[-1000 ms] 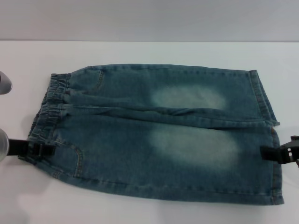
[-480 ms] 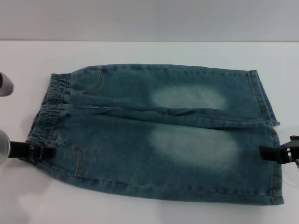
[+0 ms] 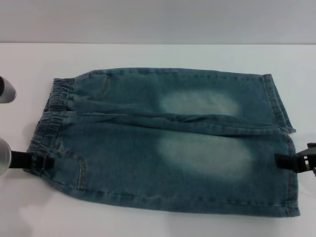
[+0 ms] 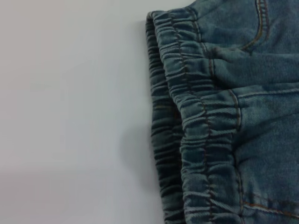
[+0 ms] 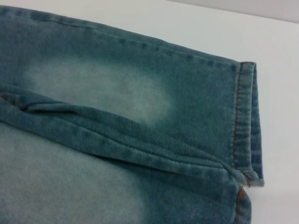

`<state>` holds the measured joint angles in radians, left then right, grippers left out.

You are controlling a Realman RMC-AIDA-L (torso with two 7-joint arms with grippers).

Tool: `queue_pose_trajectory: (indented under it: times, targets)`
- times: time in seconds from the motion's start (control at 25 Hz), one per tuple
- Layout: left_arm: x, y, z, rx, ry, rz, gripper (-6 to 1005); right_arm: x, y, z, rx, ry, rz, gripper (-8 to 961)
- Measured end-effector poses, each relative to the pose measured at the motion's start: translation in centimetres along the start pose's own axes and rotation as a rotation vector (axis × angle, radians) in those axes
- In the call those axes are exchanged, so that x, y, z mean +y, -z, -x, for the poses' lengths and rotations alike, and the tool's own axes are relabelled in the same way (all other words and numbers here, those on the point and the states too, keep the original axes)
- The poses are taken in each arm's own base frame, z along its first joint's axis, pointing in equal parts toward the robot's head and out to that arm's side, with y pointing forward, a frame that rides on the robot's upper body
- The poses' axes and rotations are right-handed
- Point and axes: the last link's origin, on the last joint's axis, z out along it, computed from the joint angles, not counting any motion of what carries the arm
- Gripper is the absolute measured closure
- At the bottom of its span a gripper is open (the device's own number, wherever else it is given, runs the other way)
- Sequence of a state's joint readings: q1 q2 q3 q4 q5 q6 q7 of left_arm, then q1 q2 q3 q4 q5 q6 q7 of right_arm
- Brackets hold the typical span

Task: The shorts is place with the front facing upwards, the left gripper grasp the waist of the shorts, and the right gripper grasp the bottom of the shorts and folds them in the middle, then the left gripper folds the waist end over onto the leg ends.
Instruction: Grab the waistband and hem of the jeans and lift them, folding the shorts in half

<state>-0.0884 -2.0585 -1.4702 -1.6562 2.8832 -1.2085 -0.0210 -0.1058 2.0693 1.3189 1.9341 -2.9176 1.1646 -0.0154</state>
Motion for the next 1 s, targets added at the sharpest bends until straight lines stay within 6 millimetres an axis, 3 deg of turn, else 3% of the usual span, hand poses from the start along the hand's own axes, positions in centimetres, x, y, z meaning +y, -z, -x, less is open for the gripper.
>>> queue_pose_trajectory:
  times: [0.32,1.0]
  targets:
    - [0.3,0.6,-0.5,0.02,-0.001,0.007,508,0.0,0.1,-0.3,0.02,0.0,0.0,175]
    - [0.8,1.7,-1.4,0.046,-0.016,0.013,630,1.0,1.0,-2.7,0.135,-0.007,0.023,175]
